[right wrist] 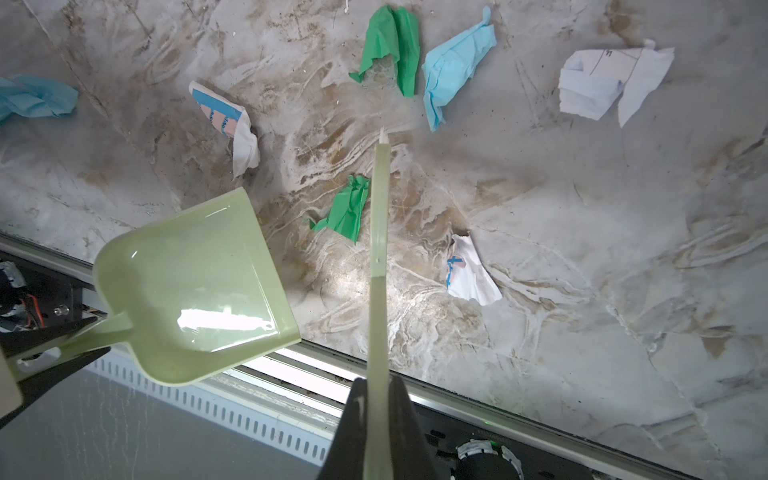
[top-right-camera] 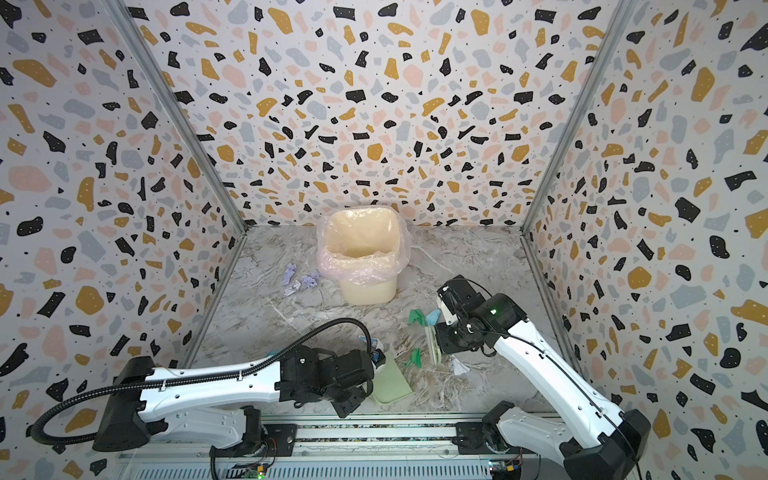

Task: Sweep away the paper scraps from the table
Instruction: 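Sweep the green scrap into the dustpan with the brush in the right gripper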

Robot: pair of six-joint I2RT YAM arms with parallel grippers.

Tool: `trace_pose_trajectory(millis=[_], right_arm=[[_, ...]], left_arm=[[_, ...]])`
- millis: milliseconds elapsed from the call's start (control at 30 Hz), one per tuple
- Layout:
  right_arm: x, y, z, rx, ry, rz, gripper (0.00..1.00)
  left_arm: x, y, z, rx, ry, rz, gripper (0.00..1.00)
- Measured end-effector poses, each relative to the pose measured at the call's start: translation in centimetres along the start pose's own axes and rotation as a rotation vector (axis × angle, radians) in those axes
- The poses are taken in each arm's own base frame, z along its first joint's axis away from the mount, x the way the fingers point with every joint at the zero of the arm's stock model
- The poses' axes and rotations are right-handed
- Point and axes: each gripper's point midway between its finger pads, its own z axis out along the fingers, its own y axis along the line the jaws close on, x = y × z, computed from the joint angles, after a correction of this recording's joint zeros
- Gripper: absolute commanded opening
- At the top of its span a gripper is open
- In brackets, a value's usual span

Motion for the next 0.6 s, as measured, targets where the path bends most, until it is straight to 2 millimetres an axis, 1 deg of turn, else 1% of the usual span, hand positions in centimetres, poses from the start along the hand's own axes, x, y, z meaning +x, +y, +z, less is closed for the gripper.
trace_pose_trajectory(millis=[400,600], right_arm=[[-0.5,-0.1,1.6,0.043,0.041,-0.039,0.0],[-0.9,0.1,2.5,0.045,0.059,-0.062,0.0]], left_arm=[[0.6,0.1,1.9,-0.013,0.036,0.01,0.0],[0.7,0.0,2.3,-0.012,0.046,0.014,0.0]])
